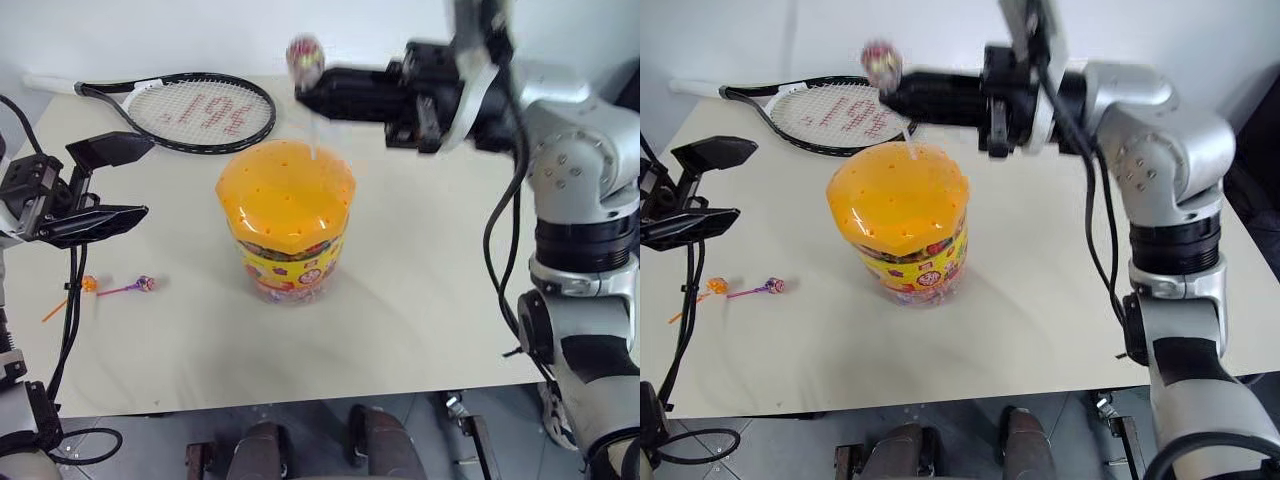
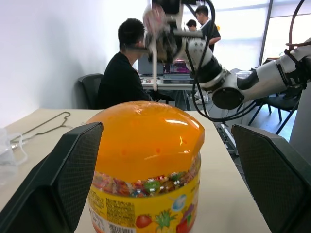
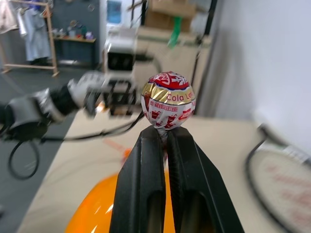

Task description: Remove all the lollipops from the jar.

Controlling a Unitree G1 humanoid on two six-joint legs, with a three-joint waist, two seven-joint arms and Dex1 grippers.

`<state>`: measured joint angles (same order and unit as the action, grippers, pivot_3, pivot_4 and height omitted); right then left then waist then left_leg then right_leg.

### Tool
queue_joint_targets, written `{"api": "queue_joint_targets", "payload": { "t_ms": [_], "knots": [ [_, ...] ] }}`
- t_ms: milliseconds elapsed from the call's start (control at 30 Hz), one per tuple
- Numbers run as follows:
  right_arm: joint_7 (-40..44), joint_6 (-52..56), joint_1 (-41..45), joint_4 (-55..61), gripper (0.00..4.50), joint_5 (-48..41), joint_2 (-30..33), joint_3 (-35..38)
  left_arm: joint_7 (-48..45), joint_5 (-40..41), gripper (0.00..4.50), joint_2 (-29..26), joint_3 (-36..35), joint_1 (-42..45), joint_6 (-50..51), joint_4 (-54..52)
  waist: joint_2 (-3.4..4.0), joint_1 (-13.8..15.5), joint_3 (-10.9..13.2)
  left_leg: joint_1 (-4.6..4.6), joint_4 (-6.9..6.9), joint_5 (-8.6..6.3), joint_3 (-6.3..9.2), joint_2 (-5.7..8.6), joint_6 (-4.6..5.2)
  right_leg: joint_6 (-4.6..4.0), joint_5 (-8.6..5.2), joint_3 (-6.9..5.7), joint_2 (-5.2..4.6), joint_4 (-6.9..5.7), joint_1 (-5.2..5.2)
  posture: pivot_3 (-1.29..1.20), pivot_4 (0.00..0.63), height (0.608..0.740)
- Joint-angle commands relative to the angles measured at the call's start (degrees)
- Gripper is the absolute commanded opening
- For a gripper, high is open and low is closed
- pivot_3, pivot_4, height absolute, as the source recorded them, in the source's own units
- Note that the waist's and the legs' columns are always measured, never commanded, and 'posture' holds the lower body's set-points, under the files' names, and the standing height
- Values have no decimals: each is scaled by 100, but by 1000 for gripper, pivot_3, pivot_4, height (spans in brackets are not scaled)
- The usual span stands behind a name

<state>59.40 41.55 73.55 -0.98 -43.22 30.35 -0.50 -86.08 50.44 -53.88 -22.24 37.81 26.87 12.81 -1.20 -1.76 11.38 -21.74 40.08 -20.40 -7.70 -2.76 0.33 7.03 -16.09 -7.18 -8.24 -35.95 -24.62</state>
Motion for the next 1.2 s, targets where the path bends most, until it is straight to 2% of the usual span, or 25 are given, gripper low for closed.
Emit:
{"api": "queue_joint_targets", "payload": {
  "t_ms": [33,133,267,367,500,600,667,933,1067,1200],
  "knots": [
    [-101,154,299,-110,29,88,409,363,-640,11,4500,-126,-22,76,-103,92,0,3,0,0,0,0,0,0,0,0,0,0,0,0,0,0,150,740],
    [-156,516,276,-142,29,233,972,385,-610,-94,4500,-280,-29,-24,-136,155,-1,4,0,-1,0,0,0,0,0,0,0,0,0,1,0,0,150,740],
    [-120,1023,-283,60,29,377,1866,398,-600,-269,4500,-562,-88,-410,-192,144,-1,5,0,-3,-6,0,-1,0,0,0,0,1,0,6,-3,0,150,740],
    [-173,1172,-1226,208,29,559,2513,611,-546,-258,4500,-667,-206,-686,-210,91,-2,20,-1,-4,-6,-1,-3,-1,0,0,0,1,0,9,-2,0,150,740],
    [-295,1071,-2516,154,29,927,2935,715,-463,-277,4500,-740,-301,-931,-254,66,-1,18,-1,-13,-4,-2,-5,-1,0,0,0,2,-3,6,-13,0,150,740],
    [-491,906,-3412,-210,29,1267,2914,684,-460,-384,4500,-754,-291,-1034,-362,182,-5,19,-3,-13,-5,-1,-5,-2,0,0,0,0,-2,6,-13,0,150,740],
    [-670,695,-3672,-636,29,1544,2747,576,-509,-389,4500,-735,-261,-1010,-378,236,-5,16,-3,-19,-1,-1,-10,0,0,2,1,3,-3,8,-18,0,150,740],
    [-967,90,-3509,-1988,29,2242,2178,360,-207,-567,4500,-749,-218,-971,-419,382,10,-15,2,-25,-2,0,-25,-1,-2,2,1,21,-1,-3,-45,0,150,740],
    [-887,62,-3582,-2017,1127,2290,2142,470,-45,-623,4500,-764,-309,-1024,-283,442,10,-6,2,-34,-1,0,-26,-1,-2,2,1,21,-1,-3,-53,0,150,740],
    [-894,48,-3713,-1953,2502,2290,2172,603,220,-749,4500,-697,-350,-1119,-266,412,10,16,2,-35,1,0,-26,-1,-2,2,1,21,-1,-3,-53,0,150,740]
  ]
}}
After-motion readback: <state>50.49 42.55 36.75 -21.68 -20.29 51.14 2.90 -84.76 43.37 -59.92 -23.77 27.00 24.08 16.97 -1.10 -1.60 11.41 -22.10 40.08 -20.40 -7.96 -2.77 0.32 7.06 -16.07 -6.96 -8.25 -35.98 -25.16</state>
